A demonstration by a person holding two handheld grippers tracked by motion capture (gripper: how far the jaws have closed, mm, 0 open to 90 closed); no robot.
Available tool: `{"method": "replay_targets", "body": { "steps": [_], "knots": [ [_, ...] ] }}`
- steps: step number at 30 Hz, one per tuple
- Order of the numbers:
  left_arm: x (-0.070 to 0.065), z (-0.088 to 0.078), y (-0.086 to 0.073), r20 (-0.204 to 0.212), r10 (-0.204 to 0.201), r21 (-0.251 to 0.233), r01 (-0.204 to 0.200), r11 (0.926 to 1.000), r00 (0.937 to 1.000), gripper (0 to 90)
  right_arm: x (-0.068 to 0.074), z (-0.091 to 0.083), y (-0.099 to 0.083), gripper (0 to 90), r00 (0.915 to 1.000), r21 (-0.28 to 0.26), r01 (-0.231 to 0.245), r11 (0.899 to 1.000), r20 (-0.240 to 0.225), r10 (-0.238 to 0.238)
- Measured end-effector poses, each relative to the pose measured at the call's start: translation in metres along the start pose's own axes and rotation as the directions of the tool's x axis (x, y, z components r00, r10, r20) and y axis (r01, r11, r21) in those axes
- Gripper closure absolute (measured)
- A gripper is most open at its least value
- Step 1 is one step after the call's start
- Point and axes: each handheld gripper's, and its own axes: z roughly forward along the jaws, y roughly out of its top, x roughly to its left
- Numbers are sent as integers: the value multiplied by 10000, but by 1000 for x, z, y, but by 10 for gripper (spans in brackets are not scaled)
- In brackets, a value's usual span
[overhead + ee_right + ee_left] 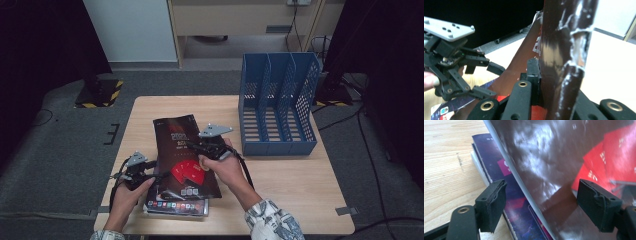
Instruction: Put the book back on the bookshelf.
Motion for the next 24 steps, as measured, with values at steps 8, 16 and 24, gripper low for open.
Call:
{"method": "replay_targets", "body": {
  "steps": [8, 16, 24],
  "knots": [
    [0, 1, 0, 331, -87, -26, 87, 10000, 9994, 250, 3, -8, 11, 864, 9993, -650, 364, 9972, -34, -367],
    [-3, 4, 0, 649, 82, 63, -86, 9999, 9979, 318, 5, -13, 18, 866, 9981, -1047, 596, 9927, -103, -610],
    [-1, 1, 3, 644, -153, 279, 136, 9995, 9978, 564, 6, -14, 19, 867, 9972, -1194, 697, 9904, -179, -723]
  ]
}}
